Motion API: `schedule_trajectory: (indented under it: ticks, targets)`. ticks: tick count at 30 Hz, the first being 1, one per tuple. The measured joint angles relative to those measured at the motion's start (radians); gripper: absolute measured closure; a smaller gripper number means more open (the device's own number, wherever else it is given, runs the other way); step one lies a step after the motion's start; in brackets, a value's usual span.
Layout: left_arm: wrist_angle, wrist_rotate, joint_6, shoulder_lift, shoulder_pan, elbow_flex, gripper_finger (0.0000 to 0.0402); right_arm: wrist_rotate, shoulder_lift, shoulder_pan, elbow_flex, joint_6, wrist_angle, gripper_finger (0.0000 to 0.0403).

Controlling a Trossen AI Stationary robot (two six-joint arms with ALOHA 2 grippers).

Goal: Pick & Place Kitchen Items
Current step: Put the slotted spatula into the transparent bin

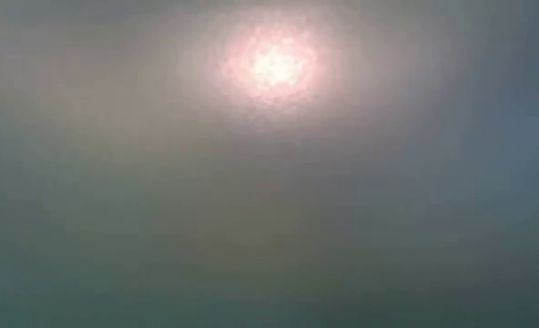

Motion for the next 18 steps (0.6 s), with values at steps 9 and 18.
schedule_trajectory:
  ticks: [9, 18]
  targets:
    - [0.0, 0.048, 0.01, 0.085, 0.04, 0.115, 0.0165, 0.026, 0.016, 0.004, 0.0, -0.011, 0.014, 0.0326]
    - [-0.007, 0.061, 0.025, 0.087, 0.047, 0.126, 0.021, 0.057, 0.016, 0.01, 0.0, -0.041, 0.005, 0.0326]
